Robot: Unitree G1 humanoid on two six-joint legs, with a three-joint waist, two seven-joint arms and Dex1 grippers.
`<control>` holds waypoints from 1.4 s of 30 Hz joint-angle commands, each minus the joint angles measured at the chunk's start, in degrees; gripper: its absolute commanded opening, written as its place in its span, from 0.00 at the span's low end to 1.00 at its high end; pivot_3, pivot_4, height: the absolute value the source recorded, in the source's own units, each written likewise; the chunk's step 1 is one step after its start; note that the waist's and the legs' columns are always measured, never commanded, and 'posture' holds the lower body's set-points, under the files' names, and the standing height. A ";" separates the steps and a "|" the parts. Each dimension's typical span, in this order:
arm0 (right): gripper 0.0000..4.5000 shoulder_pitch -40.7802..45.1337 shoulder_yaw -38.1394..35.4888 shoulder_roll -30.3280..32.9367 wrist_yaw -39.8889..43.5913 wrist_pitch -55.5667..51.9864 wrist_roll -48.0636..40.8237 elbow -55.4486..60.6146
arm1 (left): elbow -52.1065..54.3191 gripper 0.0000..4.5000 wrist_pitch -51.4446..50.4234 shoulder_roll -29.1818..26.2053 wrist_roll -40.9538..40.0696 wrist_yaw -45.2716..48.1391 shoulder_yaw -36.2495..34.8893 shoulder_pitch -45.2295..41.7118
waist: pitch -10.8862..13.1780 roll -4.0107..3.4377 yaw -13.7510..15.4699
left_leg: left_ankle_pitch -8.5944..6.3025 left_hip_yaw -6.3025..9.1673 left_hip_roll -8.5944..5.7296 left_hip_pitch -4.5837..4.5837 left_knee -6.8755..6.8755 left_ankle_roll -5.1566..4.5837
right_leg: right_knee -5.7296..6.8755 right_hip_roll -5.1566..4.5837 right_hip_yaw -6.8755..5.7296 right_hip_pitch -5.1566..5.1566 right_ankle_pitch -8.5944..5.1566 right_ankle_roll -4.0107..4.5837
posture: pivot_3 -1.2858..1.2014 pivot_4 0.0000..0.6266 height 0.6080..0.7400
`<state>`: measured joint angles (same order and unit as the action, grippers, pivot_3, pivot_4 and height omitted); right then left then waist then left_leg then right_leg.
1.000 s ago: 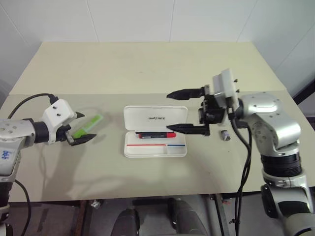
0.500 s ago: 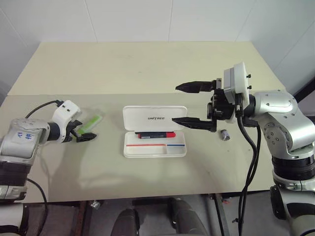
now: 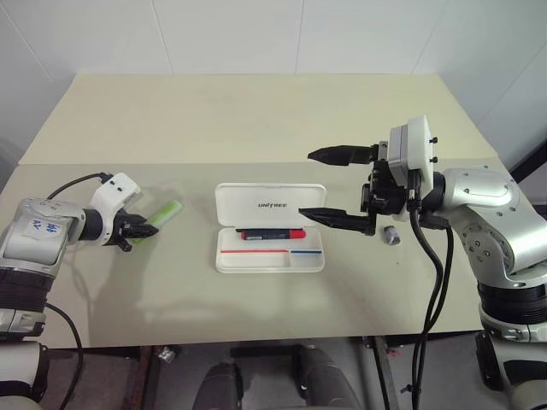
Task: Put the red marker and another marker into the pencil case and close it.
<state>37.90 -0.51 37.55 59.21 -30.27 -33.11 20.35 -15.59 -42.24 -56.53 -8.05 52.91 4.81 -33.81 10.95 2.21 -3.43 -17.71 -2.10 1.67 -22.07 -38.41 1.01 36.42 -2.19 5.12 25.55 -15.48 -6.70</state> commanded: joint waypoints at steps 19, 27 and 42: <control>1.00 -3.78 -0.79 2.03 3.56 11.04 4.31 -5.97 | 21.79 0.24 28.14 -7.84 -11.94 23.54 -11.89 13.73 | 0.01 0.00 0.46 | -0.01 -0.14 0.04 -0.19 0.11 -0.01 | -0.43 -0.14 -0.16 0.01 0.00 0.04 | 0.52 0.24 1.00; 1.00 -6.68 -1.44 3.08 3.30 12.00 4.92 -4.43 | 27.67 0.24 22.08 -2.27 -12.35 22.40 -4.17 6.66 | 0.00 0.00 0.48 | -0.01 -0.15 -0.09 -0.13 -0.05 -0.01 | -0.45 -0.01 -0.09 -0.06 0.02 0.00 | 0.52 0.24 1.00; 1.00 -22.75 -7.47 7.21 -0.52 8.14 1.20 9.44 | 16.10 0.24 26.16 7.92 -2.88 25.29 9.92 -5.94 | 0.00 0.00 0.52 | -0.01 -0.12 -0.02 -0.15 -0.59 -0.01 | -0.30 0.50 0.21 -0.12 0.17 0.01 | 0.52 0.24 1.00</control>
<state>15.34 -5.60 43.97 59.44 -22.31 -30.92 27.38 0.80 -17.08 -49.22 -11.94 77.80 14.30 -38.20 10.95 2.21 -2.91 -17.72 -2.26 1.65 -22.19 -39.00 0.99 36.14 -1.68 5.38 25.42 -15.30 -6.70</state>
